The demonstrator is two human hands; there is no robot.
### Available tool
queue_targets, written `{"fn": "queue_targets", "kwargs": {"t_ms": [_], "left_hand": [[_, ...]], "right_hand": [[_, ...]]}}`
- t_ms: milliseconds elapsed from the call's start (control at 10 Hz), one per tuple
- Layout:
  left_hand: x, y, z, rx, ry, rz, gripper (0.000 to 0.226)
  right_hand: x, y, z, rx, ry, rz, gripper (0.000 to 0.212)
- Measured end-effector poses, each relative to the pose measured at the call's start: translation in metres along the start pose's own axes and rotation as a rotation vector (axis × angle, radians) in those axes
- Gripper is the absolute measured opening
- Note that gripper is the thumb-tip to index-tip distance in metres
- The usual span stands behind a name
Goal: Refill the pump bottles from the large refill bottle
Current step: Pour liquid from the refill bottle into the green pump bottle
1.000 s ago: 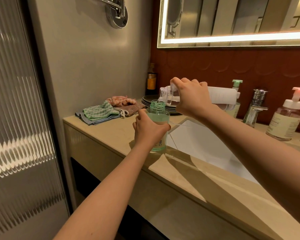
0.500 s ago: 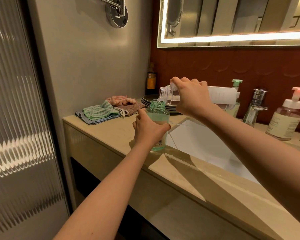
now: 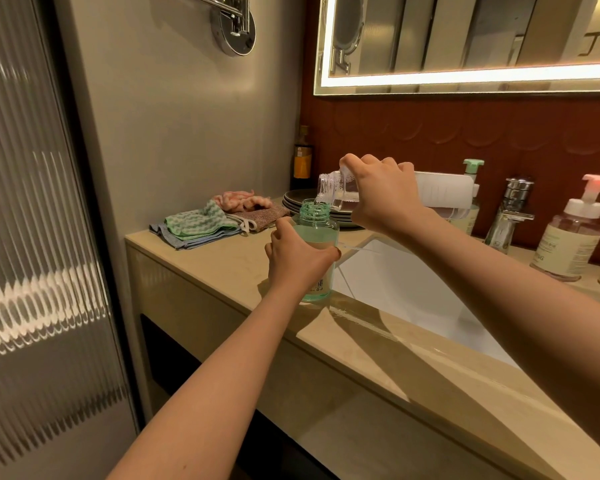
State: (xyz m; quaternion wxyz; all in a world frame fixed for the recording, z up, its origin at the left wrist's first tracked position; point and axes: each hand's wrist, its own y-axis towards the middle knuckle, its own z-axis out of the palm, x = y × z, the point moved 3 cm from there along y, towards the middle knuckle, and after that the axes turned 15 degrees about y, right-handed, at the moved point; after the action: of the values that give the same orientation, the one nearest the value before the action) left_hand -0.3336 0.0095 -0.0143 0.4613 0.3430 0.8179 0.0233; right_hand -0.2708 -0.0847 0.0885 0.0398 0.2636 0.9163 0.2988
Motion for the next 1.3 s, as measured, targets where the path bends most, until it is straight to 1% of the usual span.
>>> {"fn": "queue_targets", "kwargs": {"t_ms": [600,1100,1300], "left_hand": [[-0.0005,-0.0003,-0.0005,-0.001,0.000,-0.010,0.076],[-0.0007,-0.0008,-0.0010,0.009,0.000,-0.001,0.074],[-0.0008,-0.0002,-0.0009,0.009,0.000,-0.008,0.077]], "right_hand": [[0.0006,-0.0009,-0.0008,-0.015,-0.011,0.001,0.062],[0.0010,-0.0003,-0.0006,0.000,-0.007,0.000,0.064],[0.0010,-0.0002,-0.0003,-0.001,-0.008,0.002,0.063]]}}
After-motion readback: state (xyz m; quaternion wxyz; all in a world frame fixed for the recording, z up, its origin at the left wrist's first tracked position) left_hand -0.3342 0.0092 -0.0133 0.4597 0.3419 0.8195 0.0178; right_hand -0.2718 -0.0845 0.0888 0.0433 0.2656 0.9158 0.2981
